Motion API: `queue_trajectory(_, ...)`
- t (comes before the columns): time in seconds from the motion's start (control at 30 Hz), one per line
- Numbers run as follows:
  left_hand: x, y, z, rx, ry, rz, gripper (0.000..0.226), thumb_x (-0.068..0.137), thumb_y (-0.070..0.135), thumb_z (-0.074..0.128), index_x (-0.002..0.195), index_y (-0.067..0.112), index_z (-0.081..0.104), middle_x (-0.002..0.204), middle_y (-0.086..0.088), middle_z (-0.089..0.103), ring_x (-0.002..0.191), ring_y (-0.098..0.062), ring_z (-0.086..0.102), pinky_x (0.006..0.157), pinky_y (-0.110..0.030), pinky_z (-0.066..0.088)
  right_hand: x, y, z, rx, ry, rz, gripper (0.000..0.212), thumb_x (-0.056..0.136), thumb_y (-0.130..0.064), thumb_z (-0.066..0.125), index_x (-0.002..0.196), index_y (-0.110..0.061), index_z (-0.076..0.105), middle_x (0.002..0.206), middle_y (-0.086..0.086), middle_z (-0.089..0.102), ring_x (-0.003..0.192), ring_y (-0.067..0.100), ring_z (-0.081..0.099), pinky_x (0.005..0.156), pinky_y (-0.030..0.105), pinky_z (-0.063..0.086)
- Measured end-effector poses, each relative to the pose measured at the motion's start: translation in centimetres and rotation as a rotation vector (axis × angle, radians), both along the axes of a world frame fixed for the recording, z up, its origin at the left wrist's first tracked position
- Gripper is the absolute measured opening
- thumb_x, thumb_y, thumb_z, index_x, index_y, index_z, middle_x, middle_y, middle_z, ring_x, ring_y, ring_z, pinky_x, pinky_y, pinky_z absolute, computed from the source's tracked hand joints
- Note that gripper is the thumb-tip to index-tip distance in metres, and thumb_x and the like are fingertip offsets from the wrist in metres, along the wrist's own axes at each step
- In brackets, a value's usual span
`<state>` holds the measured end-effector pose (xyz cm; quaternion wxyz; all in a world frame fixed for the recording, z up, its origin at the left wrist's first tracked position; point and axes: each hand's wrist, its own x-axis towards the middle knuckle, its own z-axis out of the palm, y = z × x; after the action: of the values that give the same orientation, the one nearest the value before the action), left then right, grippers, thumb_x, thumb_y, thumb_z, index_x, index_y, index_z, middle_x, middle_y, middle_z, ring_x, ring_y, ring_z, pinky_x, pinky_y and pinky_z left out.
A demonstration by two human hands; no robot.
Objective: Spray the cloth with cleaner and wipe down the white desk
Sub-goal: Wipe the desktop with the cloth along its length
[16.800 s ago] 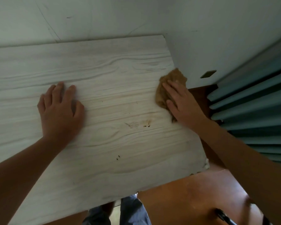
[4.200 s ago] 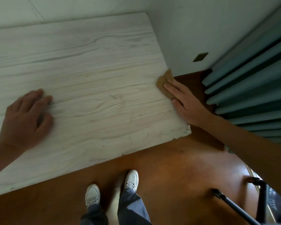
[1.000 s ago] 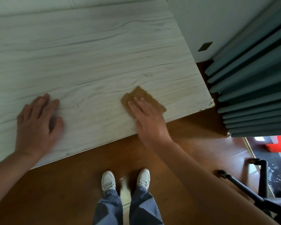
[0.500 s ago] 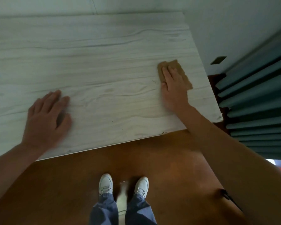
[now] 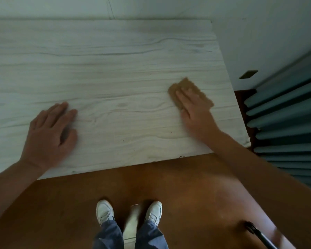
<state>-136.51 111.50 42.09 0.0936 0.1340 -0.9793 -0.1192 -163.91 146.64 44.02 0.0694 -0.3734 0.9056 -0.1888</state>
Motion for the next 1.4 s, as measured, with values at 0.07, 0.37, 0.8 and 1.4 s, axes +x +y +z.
queue_trajectory(0.07, 0.0, 0.2, 0.1, 0.011, -0.004, 0.014, 0.062, 0.097, 0.042, 0.041, 0.151, 0.012, 0.050, 0.161, -0.002, 0.036, 0.151, -0.026, 0.031, 0.120, -0.059, 0.028, -3.6, -2.4, 0.0, -0.022, -0.011, -0.155, 0.058, 0.097, -0.020, 0.040, 0.154, -0.014, 0.037, 0.161, 0.012, 0.032, 0.150, 0.029, 0.026, 0.122, 0.031, 0.006)
queue_trajectory(0.37, 0.2, 0.2, 0.5, 0.006, -0.068, 0.026, 0.064, 0.098, 0.044, 0.039, 0.154, 0.015, 0.047, 0.164, -0.001, 0.033, 0.155, -0.025, 0.026, 0.124, -0.047, 0.018, 3.2, -11.5, -0.4, -0.090, -0.002, 0.232, 0.057, 0.091, -0.012, 0.049, 0.148, -0.010, 0.048, 0.154, 0.014, 0.043, 0.145, 0.035, 0.036, 0.121, 0.037, 0.012)
queue_trajectory(0.8, 0.1, 0.0, 0.1, 0.049, -0.066, 0.052, 0.066, 0.095, 0.048, 0.038, 0.155, 0.019, 0.045, 0.162, 0.010, 0.026, 0.152, -0.014, 0.020, 0.125, -0.036, 0.009, -0.7, 8.6, 0.9, 0.041, -0.072, -0.122, 0.056, 0.100, -0.026, 0.032, 0.156, -0.025, 0.031, 0.164, 0.002, 0.026, 0.152, 0.016, 0.018, 0.126, 0.040, 0.007)
queue_trajectory(1.4, 0.1, -0.6, -1.1, 0.108, -0.041, 0.042, 0.065, 0.095, 0.045, 0.040, 0.153, 0.017, 0.047, 0.165, -0.008, 0.036, 0.154, -0.035, 0.030, 0.122, -0.063, 0.024, -1.2, 1.7, -0.6, -0.040, 0.056, 0.002, 0.055, 0.095, -0.009, 0.044, 0.150, -0.015, 0.045, 0.156, 0.011, 0.041, 0.144, 0.029, 0.035, 0.121, 0.023, 0.000)
